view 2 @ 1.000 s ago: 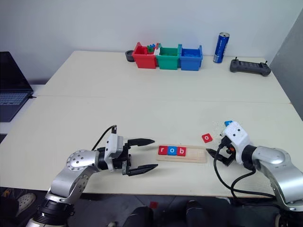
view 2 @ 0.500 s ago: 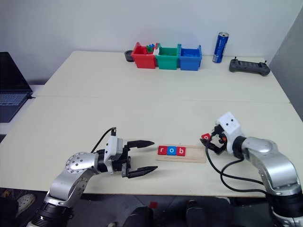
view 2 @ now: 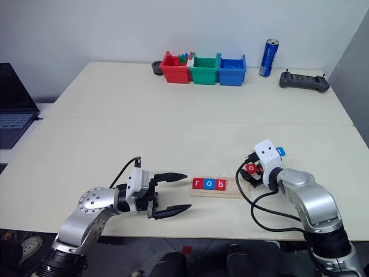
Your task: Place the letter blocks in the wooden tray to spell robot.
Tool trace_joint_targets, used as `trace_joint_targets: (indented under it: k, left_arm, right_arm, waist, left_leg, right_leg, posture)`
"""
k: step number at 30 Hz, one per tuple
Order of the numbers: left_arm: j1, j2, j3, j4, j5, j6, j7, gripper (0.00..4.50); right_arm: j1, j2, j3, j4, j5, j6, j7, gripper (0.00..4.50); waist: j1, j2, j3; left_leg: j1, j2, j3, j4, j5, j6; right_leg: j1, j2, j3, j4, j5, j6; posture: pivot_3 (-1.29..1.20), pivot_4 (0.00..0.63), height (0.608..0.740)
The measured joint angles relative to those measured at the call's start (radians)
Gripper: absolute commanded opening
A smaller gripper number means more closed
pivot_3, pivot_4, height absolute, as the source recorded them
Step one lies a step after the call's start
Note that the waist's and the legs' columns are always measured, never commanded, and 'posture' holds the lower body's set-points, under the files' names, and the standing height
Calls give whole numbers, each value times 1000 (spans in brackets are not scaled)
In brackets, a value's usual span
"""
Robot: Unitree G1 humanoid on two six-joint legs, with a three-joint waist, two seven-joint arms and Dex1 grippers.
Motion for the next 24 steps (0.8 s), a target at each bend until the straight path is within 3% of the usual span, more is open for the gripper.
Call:
trace_joint_targets:
  k: [7, 8, 10, 17, 24]
  left_arm:
    - [1, 6, 1, -1, 0, 1, 1, 4500]
    - [2, 6, 1, -1, 0, 1, 1, 4500]
    - [3, 6, 1, -3, 0, 2, 2, 4500]
    - [15, 7, 1, -21, 0, 4, 4, 4500]
    - [17, 7, 1, -22, 0, 6, 10, 4500]
  right_arm:
    - [-12, 44, -17, 9, 7, 86, -39, 4456]
    - [-13, 55, -26, 8, 9, 97, -45, 4294]
    - [-13, 75, -41, 6, 9, 116, -56, 3880]
    - [-24, 89, -52, 8, 9, 137, -77, 1431]
    - [-52, 67, -58, 20, 10, 170, -76, 1449]
  waist:
    - [-1, 0, 0]
    - [-1, 0, 0]
    - [-1, 0, 0]
    - [-5, 0, 0]
    - [-11, 0, 0]
  left_leg:
    - [0, 0, 0, 0, 0, 0]
    - [0, 0, 0, 0, 0, 0]
    - [0, 0, 0, 0, 0, 0]
    - [0, 0, 0, 0, 0, 0]
    - [0, 0, 0, 0, 0, 0]
  right_leg:
    - [-1, 0, 0, 0, 0, 0]
    - [-1, 0, 0, 0, 0, 0]
    - [-1, 0, 0, 0, 0, 0]
    - [-1, 0, 0, 0, 0, 0]
    - [-1, 0, 0, 0, 0, 0]
  posture:
    - [0, 150, 740]
    - [0, 150, 740]
    - [0, 150, 740]
    - [0, 150, 740]
    - [0, 150, 740]
